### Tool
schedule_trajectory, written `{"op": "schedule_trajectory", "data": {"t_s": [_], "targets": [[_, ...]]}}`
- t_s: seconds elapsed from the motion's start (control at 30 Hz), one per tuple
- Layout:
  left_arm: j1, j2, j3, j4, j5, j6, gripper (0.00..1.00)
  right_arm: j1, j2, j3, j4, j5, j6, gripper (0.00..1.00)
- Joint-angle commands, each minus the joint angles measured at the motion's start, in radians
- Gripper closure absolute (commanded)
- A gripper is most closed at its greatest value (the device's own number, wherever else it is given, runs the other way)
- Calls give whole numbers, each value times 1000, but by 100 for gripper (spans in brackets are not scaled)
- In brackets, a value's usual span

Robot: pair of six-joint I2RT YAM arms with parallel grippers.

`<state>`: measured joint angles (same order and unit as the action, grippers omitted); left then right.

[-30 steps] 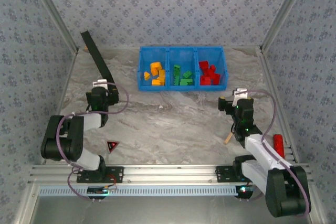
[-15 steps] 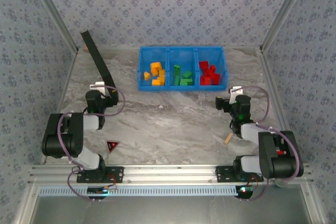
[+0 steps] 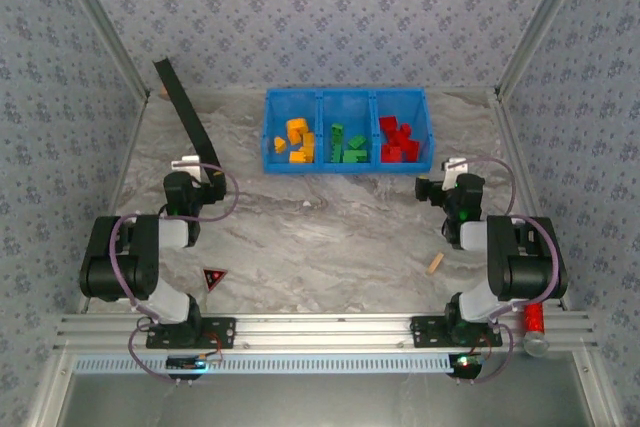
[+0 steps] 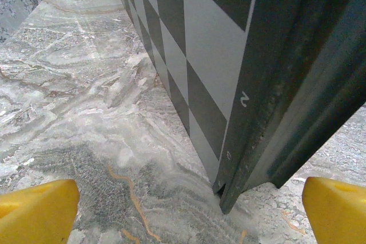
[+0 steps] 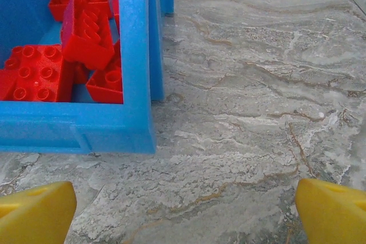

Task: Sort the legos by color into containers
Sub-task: Reset both arms

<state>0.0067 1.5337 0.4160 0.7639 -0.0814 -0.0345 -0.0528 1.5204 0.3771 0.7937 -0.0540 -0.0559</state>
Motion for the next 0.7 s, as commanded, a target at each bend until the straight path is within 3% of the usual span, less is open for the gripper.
{"op": "schedule_trajectory", "data": {"t_s": [0.0,0.67], "targets": [[8,2,0,45,19,1,0,-1,-1,15,6,-10,17,0],[8,3,0,45,18,3,0,16,3,17,9,24,9,0]]}}
